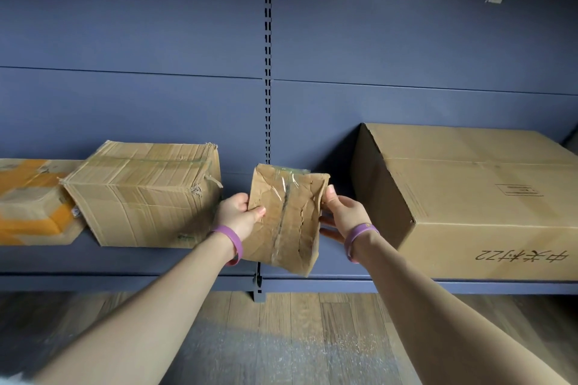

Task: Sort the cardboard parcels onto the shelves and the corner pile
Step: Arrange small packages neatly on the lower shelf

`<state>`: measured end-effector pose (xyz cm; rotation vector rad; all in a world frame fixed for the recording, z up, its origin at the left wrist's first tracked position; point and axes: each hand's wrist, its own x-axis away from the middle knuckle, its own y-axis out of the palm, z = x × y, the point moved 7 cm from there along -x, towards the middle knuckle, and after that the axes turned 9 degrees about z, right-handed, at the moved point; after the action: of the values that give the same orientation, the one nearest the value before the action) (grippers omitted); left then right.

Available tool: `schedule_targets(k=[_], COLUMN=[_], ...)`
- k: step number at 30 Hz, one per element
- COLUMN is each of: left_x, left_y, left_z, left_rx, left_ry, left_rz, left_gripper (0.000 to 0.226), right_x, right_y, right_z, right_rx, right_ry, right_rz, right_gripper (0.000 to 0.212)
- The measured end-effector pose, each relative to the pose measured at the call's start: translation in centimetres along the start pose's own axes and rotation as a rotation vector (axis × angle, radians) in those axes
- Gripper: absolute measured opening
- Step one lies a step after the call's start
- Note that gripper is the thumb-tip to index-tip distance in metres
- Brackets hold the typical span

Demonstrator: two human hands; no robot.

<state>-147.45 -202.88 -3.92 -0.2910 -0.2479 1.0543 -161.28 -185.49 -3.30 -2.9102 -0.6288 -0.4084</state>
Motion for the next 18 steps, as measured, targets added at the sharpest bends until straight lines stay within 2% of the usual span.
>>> schedule_targets(k=[4, 6, 8, 11, 15, 16, 18], left_x=[-0.1, 0.0, 0.0, 0.3, 1.1, 1.5, 1.8], left_y=[0.1, 0.2, 0.3, 0.6, 1.9, 2.2, 2.4], left_z=[-0.1, -0.2, 0.0, 0.5, 1.1, 1.1, 0.9], left_rx=[0.074, 0.071, 0.033, 0.028, 0.063, 0.09, 0.14], left_ry=[-0.044, -0.051, -0.02, -0.024, -0.078, -0.135, -0.239], left_rz=[-0.034, -0.069, -0.086, -0.132, -0.33, -0.34, -0.31], left_gripper=[0.011, 0.014, 0.018, 0.026, 0.09, 0.097, 0.088], right_x=[0.2, 0.1, -0.1, -0.3, -0.8, -0.9, -0.9], right_y=[0.0, -0.3, -0.6, -0.8, -1.0, -1.1, -1.2], right_z=[-0.1, 0.1, 0.1, -0.1, 0.0, 0.0, 0.1], right_rx=[-0.103, -0.127, -0.131, -0.152, -0.154, -0.139, -0.094], right_ry=[0.093, 0.14, 0.144, 0.11, 0.062, 0.049, 0.025], right_rz=[-0.005, -0.003, 0.026, 0.046, 0.056, 0.061, 0.056], right_gripper=[0.068, 0.073, 0.059, 0.028, 0.012, 0.01, 0.007])
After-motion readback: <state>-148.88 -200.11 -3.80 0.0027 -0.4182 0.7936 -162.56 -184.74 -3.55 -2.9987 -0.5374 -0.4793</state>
